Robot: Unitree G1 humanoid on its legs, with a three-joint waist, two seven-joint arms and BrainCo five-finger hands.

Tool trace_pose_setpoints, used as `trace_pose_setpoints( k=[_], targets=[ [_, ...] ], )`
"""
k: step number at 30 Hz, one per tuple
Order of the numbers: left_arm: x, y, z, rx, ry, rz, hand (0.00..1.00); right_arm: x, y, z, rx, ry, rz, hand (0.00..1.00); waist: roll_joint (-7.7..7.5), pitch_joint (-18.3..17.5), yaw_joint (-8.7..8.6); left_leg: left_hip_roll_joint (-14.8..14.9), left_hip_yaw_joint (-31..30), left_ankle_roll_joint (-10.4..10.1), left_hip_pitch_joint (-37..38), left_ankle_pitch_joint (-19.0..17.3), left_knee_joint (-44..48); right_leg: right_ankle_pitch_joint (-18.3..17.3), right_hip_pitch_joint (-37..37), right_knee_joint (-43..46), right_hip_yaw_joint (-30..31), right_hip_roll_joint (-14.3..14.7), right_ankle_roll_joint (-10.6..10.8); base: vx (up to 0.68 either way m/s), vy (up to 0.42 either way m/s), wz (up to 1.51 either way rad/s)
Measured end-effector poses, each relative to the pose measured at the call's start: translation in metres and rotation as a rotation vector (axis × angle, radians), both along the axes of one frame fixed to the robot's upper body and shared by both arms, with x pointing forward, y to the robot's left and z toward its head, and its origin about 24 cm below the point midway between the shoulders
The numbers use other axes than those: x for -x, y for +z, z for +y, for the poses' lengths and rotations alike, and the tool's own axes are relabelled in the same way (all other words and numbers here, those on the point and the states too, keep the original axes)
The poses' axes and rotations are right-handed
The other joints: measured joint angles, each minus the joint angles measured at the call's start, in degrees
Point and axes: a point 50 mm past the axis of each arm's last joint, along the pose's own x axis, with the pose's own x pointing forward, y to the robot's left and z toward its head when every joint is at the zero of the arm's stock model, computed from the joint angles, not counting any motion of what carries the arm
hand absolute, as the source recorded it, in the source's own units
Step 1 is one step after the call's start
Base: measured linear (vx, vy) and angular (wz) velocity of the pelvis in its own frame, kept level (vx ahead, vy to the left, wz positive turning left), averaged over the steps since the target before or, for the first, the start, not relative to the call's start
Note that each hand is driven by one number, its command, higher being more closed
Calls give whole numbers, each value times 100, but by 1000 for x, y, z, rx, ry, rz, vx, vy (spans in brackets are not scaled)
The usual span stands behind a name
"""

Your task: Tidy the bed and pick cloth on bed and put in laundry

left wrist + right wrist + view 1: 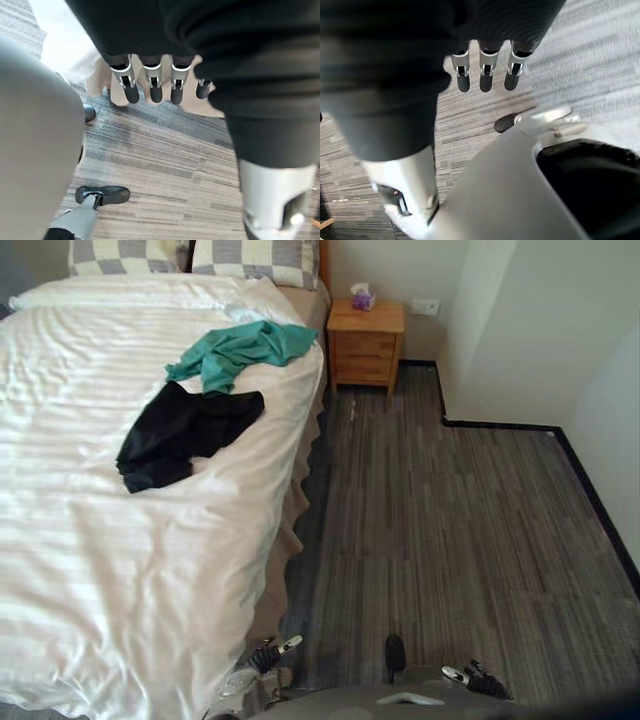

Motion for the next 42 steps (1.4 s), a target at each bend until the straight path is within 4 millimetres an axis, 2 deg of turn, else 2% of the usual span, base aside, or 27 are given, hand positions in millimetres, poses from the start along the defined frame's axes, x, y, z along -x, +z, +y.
trace_pose_setpoints(
  k=[3,4,11,15,17,18,19,20,21,22,23,24,25,26,27,28,29,30,31,32,34,36,37,39,40,41,42],
  targets=[
    [1,0,0,-2,14,1,0,0,0,1,-11,-5,-7,0,9,-57,21,37,-30,24,72,-36,47,-134,-22,274,3,28,46,69,37,9],
    [4,-1,-3,5,49,23,0,-20,3,4,-27,42,-38,0,120,-160,171,417,-27,-156,212,-297,401,-211,235,-127,2,365,-93,35,16,1],
    [5,-1,-2,4,54,18,0,-15,2,3,-24,33,-38,0,130,-169,174,426,-17,-151,204,-292,401,-219,233,-126,-30,358,-99,0,0,0],
    [7,0,-4,11,100,-13,0,-10,6,0,-9,-28,-100,0,138,-166,172,485,68,-157,104,-295,402,-240,166,-124,-378,312,-119,-6,-7,5],
    [5,1,-3,5,101,-33,0,-6,8,0,-7,-60,-140,0,181,-137,194,585,228,-234,-38,-342,421,-235,90,-82,-667,316,-126,0,-42,-15],
    [1,3,-1,-2,119,-55,0,-7,9,0,-6,-77,-169,0,145,-93,189,714,345,-345,-46,-422,511,-282,47,20,-855,374,-196,29,-87,-41],
    [3,3,2,-21,103,-54,0,-6,11,0,-7,-95,-191,0,233,-43,188,889,484,-472,-48,-522,645,-372,-46,240,-966,477,-306,52,-103,-48],
    [4,3,3,-26,98,-54,0,-6,12,-1,-4,-96,-205,0,254,-39,175,1013,583,-542,-47,-562,743,-492,-130,417,-1007,552,-356,86,-127,-43],
    [6,3,4,-41,74,-51,0,-5,13,0,-2,-92,-222,0,229,-28,157,1147,703,-621,-122,-540,1019,-727,-274,674,-1036,594,-393,127,-141,-27],
    [0,6,4,-47,56,-75,0,-4,12,5,-15,-94,-224,0,112,-10,134,1214,840,-725,-325,-383,1546,-897,-425,914,-1059,551,-465,131,-158,-25],
    [-7,9,5,-53,53,-111,0,-2,12,7,-21,-95,-224,0,66,-11,141,1313,943,-784,-488,-287,1987,-1023,-491,1092,-1118,526,-497,133,-204,-37],
    [-12,13,5,-58,59,-146,0,-7,15,6,-21,-84,-249,0,67,76,173,1557,926,-639,-809,-66,3073,-1296,-527,1501,-1238,396,-598,167,-215,-45],
    [-13,14,5,-56,65,-159,0,-10,16,6,-19,-75,-262,0,63,136,169,1767,757,-287,-1109,325,3994,-1482,-447,1715,-1155,394,-632,178,-214,-52],
    [-13,15,4,-59,53,-166,0,-11,17,7,-21,-56,-268,0,65,152,154,1911,439,-41,-1511,911,4804,-1563,-379,1793,-983,409,-679,299,-206,-75],
    [-16,18,3,-64,48,-190,0,-17,21,3,-8,-17,-288,0,154,153,206,1905,20,-21,-1975,808,5561,-1641,-241,1790,-691,475,-752,290,-165,-94],
    [-16,19,1,-63,50,-200,0,-22,22,3,-8,-3,-294,0,187,170,212,1810,-188,-76,-2222,569,5887,-1680,-160,1745,-502,509,-815,368,-168,-116],
    [-20,20,1,-63,44,-210,0,-30,22,7,-17,22,-308,0,183,174,225,1647,-343,-167,-2461,351,6001,-1695,-11,1647,-282,538,-848,243,-103,-95],
    [-21,20,1,-63,40,-211,0,-33,23,8,-24,31,-314,0,178,177,236,1568,-361,-170,-2538,255,5948,-1662,87,1584,-141,559,-809,302,-110,-105],
    [-21,20,2,-64,43,-210,0,-36,22,11,-34,46,-310,0,172,182,240,1431,-298,-130,-2612,109,5682,-1654,311,1441,48,591,-809,393,-77,-103],
    [-20,20,4,-67,35,-204,0,-37,20,14,-41,53,-301,0,151,191,241,1207,-144,-124,-2598,-58,4965,-1649,605,1198,227,590,-778,393,-44,-91],
    [-21,20,3,-65,32,-205,0,-36,18,14,-42,63,-290,0,144,190,236,933,93,-119,-2589,-97,3840,-1681,815,945,360,569,-684,373,37,-50],
    [-21,18,5,-59,38,-191,0,-32,16,11,-47,48,-269,0,128,199,223,608,463,5,-2573,176,2356,-1763,1040,682,354,491,-543,367,71,-5],
    [-21,16,4,-55,36,-176,0,-28,14,8,-45,31,-251,0,114,202,189,450,787,114,-2556,507,1620,-1799,1198,562,281,423,-464,495,104,22],
    [-19,14,4,-58,16,-150,0,-22,12,7,-38,29,-226,0,111,201,193,372,1417,296,-2436,987,900,-1921,1402,531,-26,298,-258,557,126,19],
    [-17,12,4,-57,18,-139,0,-19,11,7,-37,23,-217,0,116,185,194,309,1732,732,-2301,1317,749,-2068,1535,571,-235,183,-31,409,117,24],
    [-17,12,4,-58,16,-134,0,-16,10,6,-35,17,-207,0,109,146,186,170,1711,908,-2230,1273,721,-2123,1559,640,-301,76,55,510,178,28],
    [-15,11,5,-59,17,-119,0,-20,10,8,-36,30,-211,0,44,108,175,4,1712,964,-2181,1068,701,-2135,1471,883,-418,-75,109,502,224,22]
  ],
)
